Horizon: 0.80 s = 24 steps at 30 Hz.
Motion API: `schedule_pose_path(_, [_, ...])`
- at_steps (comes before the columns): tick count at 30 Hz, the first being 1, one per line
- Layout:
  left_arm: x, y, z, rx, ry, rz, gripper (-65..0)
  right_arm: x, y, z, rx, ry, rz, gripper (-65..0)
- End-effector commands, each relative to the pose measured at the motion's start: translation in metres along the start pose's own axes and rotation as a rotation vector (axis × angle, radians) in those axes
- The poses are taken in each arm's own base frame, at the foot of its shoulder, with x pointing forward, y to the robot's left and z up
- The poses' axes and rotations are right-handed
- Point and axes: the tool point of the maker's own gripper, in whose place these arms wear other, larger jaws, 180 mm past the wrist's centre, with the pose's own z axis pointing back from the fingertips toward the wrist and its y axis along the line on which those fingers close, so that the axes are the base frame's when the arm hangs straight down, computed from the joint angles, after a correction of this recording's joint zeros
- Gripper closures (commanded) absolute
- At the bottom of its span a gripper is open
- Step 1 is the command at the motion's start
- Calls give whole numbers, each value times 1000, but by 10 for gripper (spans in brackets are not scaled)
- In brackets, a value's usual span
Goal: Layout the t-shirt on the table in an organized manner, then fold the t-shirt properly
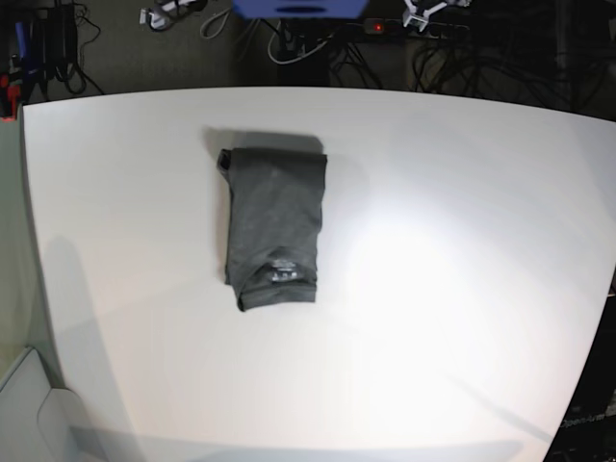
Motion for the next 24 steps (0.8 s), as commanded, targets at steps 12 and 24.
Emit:
schedule_pose_path(12, [36, 26, -33, 144, -140, 268, -3, 35, -14, -11, -295, -72, 430, 0])
schedule_pose_path(24, [57, 7, -34, 166, -200, 400, -3, 27, 27, -22, -188, -55, 599, 0])
